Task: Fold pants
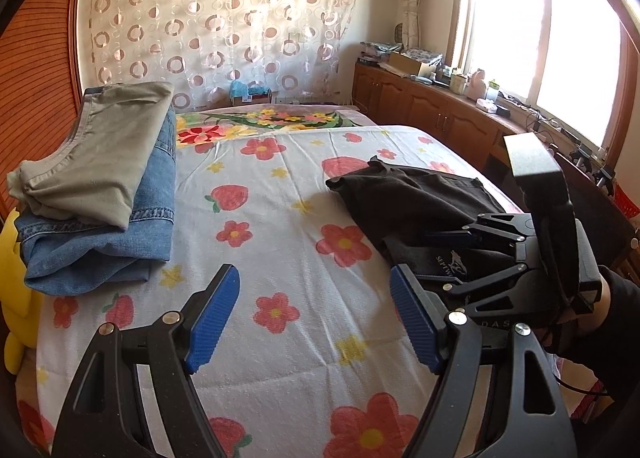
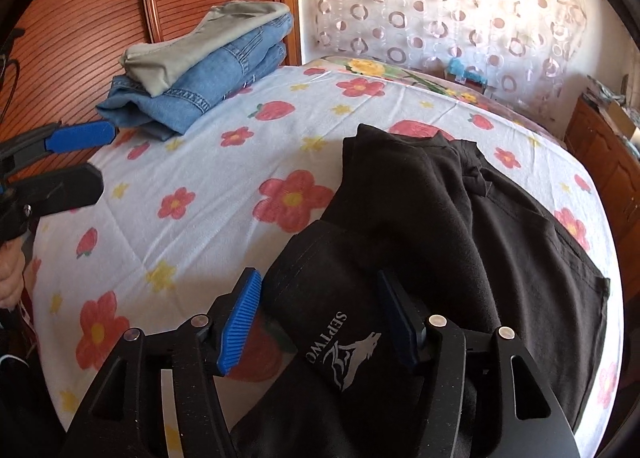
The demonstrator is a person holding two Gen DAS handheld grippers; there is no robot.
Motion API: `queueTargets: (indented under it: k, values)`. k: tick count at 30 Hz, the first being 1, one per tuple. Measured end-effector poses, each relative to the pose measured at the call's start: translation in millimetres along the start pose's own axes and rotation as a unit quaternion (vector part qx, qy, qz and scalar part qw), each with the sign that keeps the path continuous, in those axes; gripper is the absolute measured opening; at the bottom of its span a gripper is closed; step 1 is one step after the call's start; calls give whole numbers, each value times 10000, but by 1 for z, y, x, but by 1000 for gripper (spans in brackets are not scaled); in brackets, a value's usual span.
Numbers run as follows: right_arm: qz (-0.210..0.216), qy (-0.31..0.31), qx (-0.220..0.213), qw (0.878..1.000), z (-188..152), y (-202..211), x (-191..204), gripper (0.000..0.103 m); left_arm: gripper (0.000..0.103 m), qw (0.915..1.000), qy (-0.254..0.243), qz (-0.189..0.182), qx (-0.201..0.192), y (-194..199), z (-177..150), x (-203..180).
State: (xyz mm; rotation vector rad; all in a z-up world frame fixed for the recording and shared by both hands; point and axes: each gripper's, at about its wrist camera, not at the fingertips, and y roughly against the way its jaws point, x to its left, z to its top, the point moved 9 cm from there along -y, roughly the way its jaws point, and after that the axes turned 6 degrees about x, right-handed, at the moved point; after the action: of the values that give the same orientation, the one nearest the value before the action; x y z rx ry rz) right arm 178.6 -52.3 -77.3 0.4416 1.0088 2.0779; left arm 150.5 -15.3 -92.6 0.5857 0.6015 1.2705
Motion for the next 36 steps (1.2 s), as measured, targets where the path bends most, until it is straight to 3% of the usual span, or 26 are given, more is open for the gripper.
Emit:
queueTargets:
  k: [5, 9, 11, 17, 23, 30, 36]
  values:
    - [-206, 238, 72, 9995, -1, -1, 5, 60, 78, 10000, -28, -4, 21, -3, 2, 3]
    - [-94, 182, 70, 9998, 0, 3, 0, 16, 78, 10000, -52, -25, -9, -7, 10, 3]
    - [73, 64, 37, 9999, 3, 8, -6, 8, 78, 10000, -76, -40, 16, -10, 12, 2]
    - [277, -309, -367, 9985, 18, 36, -31, 8, 78, 9998, -183, -71, 56, -20, 21, -5]
    - [-29, -568, -697, 9959, 24, 59, -74, 8, 78, 9998, -182, -122, -7, -32, 41, -15]
    - [-322, -1025, -635, 9922, 9, 52, -133, 8, 78, 9988, -404, -217, 181, -57, 57, -38]
    - [-368, -1391, -545, 9881, 0, 40, -155, 10, 78, 9965, -651, -295, 433, -82, 62, -59]
